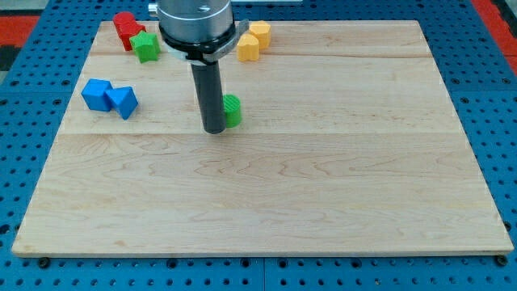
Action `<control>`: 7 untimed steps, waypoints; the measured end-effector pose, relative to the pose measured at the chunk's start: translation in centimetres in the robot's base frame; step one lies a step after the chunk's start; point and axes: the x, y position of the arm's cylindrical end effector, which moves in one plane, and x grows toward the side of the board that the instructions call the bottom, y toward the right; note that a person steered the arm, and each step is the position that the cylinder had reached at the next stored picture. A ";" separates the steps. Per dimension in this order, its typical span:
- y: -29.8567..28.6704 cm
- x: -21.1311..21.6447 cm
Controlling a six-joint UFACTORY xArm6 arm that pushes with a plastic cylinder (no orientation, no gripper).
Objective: Move the green circle into the right side of the green star
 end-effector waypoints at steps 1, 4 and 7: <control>3.6 -0.5; 7.1 -7.5; -3.3 -11.8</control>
